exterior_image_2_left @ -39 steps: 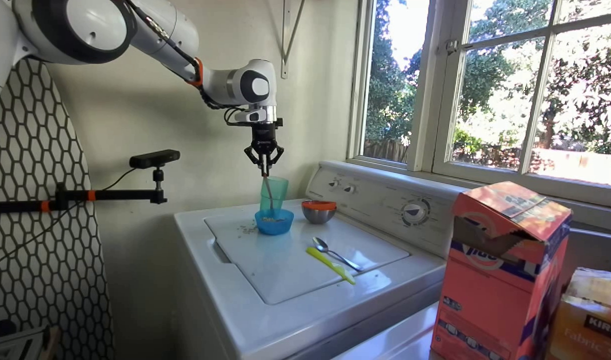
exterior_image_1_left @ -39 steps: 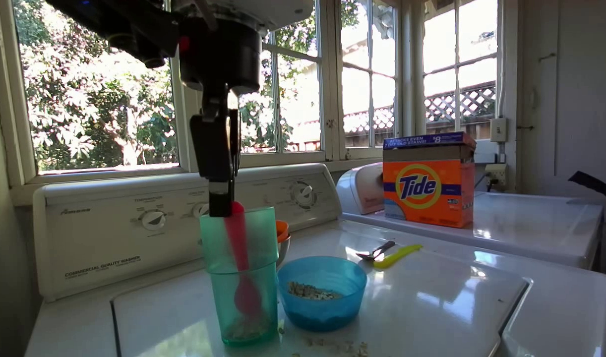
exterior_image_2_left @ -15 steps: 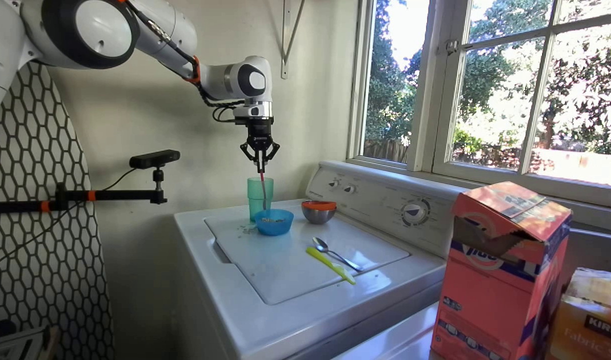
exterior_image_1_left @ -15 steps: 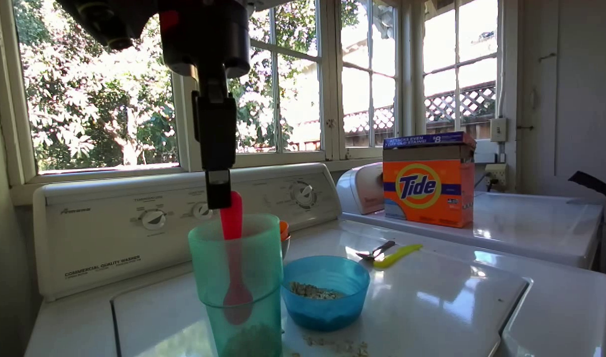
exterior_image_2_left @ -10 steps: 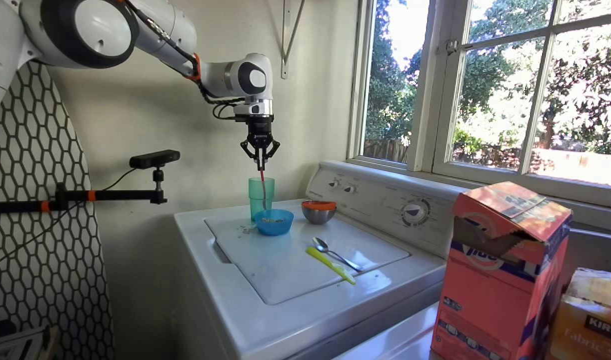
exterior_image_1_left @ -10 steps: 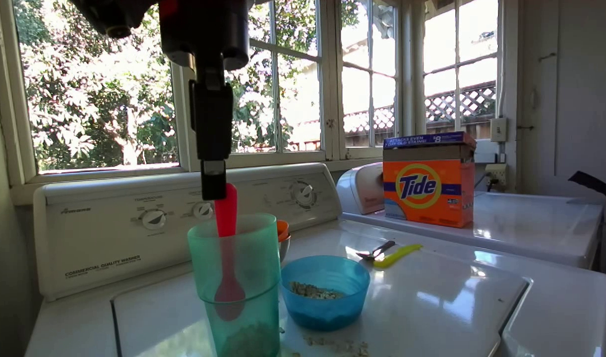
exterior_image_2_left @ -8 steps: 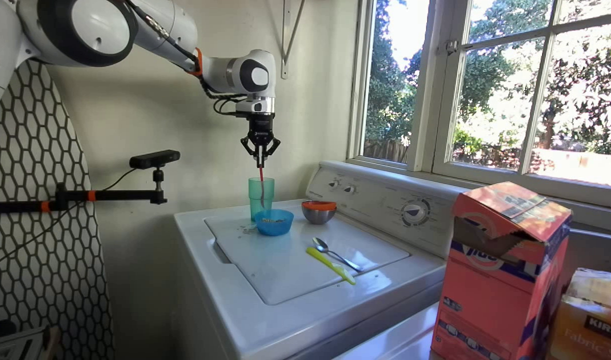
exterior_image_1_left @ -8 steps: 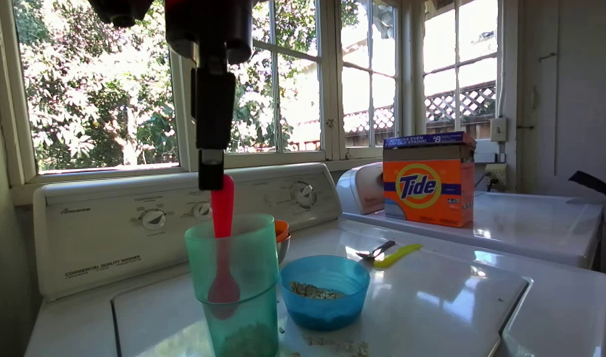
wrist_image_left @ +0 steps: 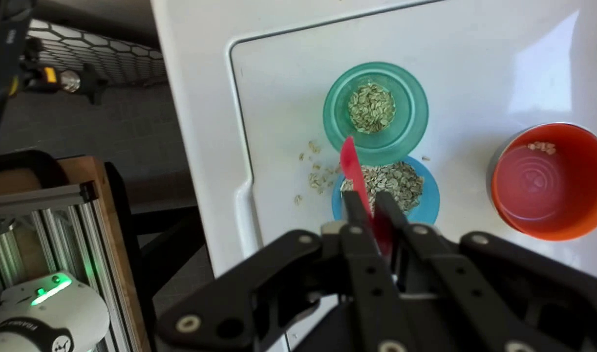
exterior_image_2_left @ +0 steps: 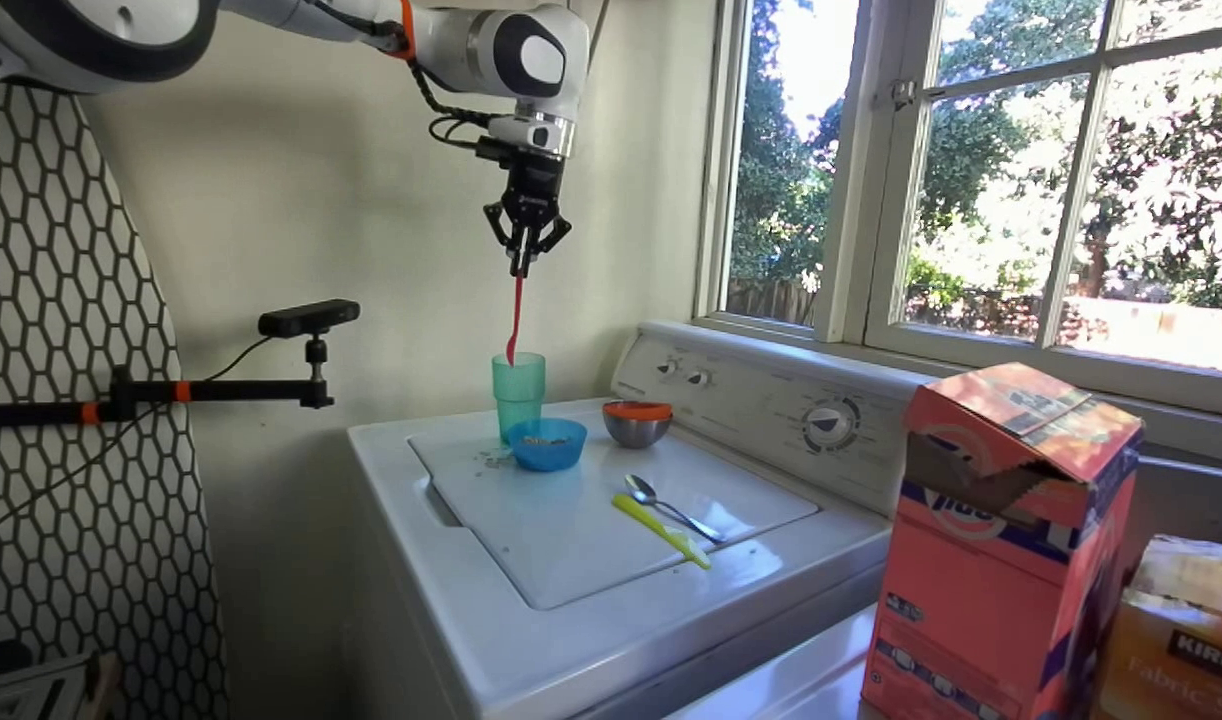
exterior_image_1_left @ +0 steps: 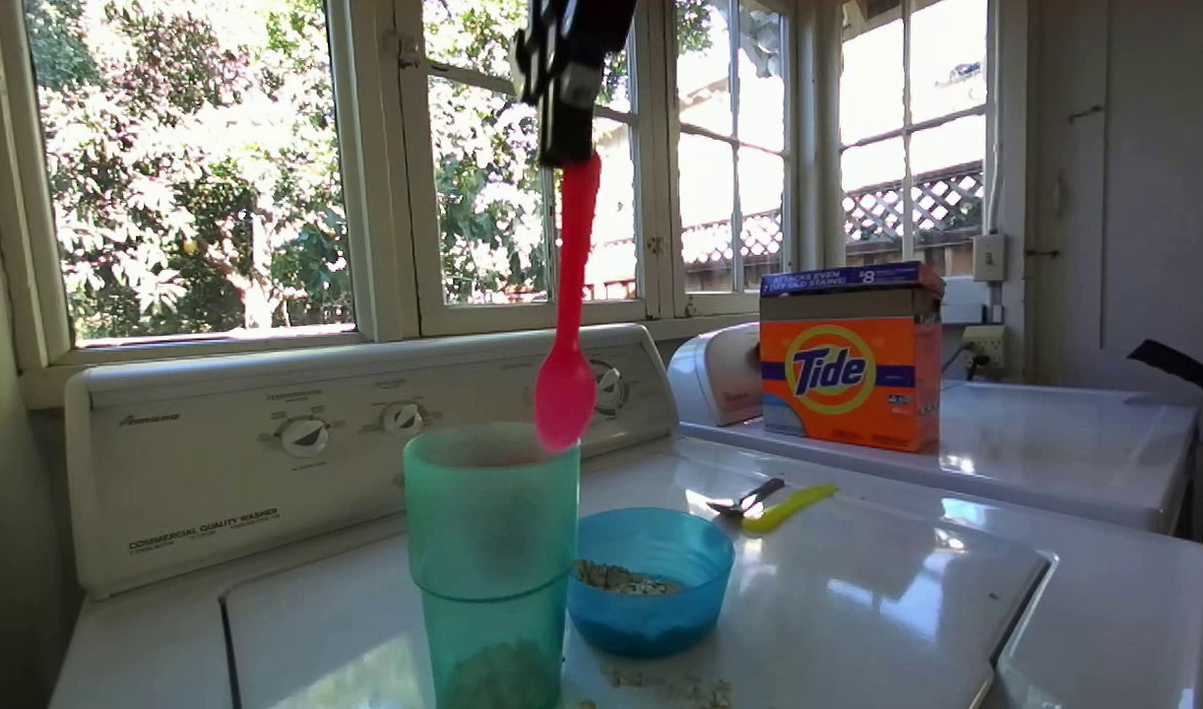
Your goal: Remove the silver spoon, the knife and the pink spoon out of the green cup
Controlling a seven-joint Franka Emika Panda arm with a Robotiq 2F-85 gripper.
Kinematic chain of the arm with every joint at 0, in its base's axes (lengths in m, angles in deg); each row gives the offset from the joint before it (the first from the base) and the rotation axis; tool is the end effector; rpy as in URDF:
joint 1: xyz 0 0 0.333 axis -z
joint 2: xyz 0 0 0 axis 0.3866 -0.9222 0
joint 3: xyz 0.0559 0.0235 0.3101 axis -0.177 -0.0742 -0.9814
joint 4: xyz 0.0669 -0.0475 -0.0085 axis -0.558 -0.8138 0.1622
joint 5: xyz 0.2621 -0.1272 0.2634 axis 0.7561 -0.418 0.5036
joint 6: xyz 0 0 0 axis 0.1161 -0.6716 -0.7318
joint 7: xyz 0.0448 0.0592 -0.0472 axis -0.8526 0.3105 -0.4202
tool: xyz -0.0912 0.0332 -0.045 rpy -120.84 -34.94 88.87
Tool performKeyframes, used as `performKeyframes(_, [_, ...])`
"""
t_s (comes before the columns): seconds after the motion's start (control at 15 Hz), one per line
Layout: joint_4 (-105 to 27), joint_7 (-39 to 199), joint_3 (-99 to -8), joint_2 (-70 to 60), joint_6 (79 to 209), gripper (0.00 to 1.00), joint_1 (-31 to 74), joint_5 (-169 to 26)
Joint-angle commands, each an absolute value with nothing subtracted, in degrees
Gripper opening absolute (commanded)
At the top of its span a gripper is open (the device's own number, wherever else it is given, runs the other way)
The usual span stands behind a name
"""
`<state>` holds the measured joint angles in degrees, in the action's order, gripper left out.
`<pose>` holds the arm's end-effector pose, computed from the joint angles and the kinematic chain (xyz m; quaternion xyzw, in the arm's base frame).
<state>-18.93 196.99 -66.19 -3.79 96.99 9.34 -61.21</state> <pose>0.5821 0.2352 0.6154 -0.6432 0.7611 0.0787 0.0304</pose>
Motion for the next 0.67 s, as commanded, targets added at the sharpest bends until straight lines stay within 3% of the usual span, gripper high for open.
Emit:
performKeyframes(0.0, [-16.3, 191.3, -65.9, 0.0, 92.3, 0.03, 12.6, -56.1])
performKeyframes(0.33, [-21.0, 200.5, -64.1, 4.4, 97.6, 0.03, 11.7, -68.3])
performKeyframes(0.6, [-32.4, 211.9, -64.7, 3.9, 113.9, 0.03, 9.9, -77.2])
